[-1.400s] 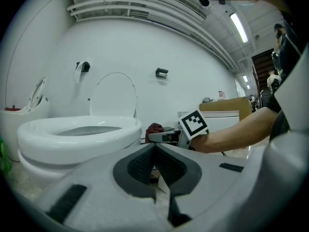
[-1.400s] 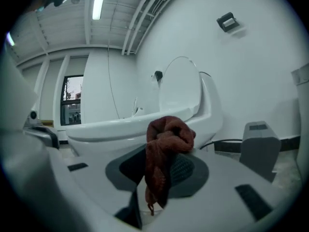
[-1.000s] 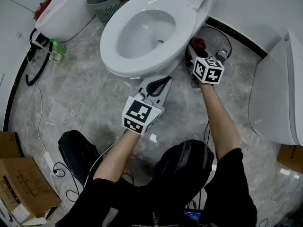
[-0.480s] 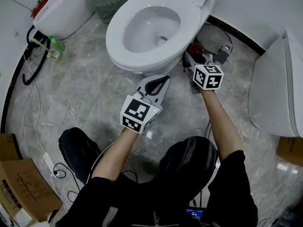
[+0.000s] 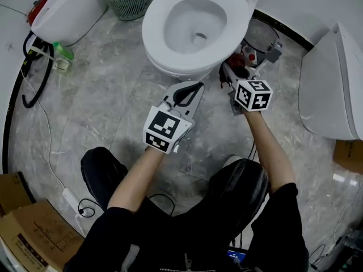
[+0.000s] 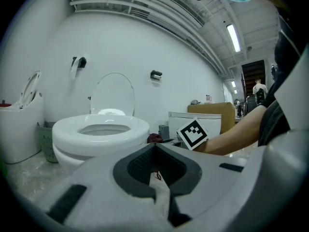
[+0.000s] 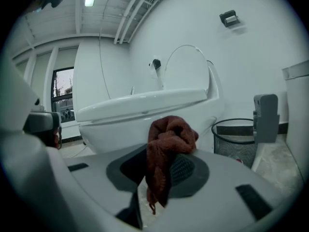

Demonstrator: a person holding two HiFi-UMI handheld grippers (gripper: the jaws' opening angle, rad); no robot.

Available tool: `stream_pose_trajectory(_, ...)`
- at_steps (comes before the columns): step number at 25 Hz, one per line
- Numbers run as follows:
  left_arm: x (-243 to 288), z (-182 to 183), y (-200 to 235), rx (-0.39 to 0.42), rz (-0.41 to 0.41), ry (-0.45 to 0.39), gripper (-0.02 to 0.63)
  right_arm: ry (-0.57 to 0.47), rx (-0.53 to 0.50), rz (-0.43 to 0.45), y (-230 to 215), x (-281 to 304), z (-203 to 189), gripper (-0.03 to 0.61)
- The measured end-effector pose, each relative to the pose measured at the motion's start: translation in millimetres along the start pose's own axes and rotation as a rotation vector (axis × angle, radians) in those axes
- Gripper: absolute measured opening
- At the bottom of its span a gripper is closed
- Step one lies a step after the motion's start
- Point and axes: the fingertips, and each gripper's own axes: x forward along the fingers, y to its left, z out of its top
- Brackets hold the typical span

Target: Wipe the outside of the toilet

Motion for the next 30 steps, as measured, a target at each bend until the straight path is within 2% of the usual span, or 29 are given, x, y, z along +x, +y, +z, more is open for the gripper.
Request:
stream_pose_trajectory(7,-42.3,-2.5,43.2,-0.025,-0.053,0.041,0.002,0.027,0.027,-0.079,38.0,-19.1,2.9,0.091)
stream_pose_trajectory(16,-94.0,4.5,93.2,0.008,-0.129,0.04,0.002,0.026,0.032,-0.182,90.9,-30.6,13.8,0.091)
stream_pose_trajectory(25,-157.7,-4.4,132.2,0.013,-0.158,0.032,0.002,0.056,0.065,-0.264,140.1,-26.0,10.8,0.091)
stream_pose_trajectory(30,-186.8,-7.7,160.2,-0.005,-0.15,0.014,0.002,0.105,0.03,-0.258,176.0,-13.2,6.7,0.097)
